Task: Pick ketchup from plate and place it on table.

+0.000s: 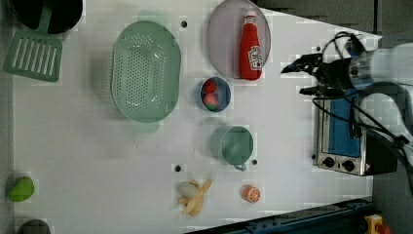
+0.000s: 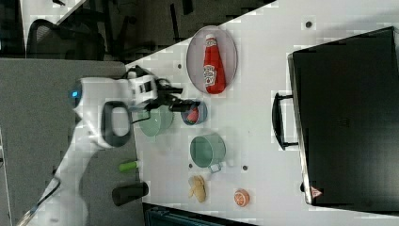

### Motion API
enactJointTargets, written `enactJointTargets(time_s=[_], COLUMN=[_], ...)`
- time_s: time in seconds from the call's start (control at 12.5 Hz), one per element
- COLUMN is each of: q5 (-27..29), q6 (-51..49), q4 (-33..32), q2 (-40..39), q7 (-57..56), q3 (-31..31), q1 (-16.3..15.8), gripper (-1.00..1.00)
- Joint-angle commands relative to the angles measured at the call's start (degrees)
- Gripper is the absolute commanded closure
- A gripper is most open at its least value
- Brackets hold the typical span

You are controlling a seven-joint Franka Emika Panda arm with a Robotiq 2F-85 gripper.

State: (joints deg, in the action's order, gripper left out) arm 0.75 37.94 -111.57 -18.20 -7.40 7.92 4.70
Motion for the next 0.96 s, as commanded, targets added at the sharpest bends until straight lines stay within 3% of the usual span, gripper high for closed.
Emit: enactJointTargets(time_s=[0.08,0.48,0.96], q5=[-0.13,-0.18,-3.34], q6=[3.88,5.06,5.9], q4=[2.08,11.15,19.93], q2=[-4.1,-14.62,-24.64], q7=[-14.96,-32.88,-35.36], q3=[0.57,0.6,0.59], q1=[-0.42,-0.78,-1.94], gripper=[-1.0,-1.0,-1.0])
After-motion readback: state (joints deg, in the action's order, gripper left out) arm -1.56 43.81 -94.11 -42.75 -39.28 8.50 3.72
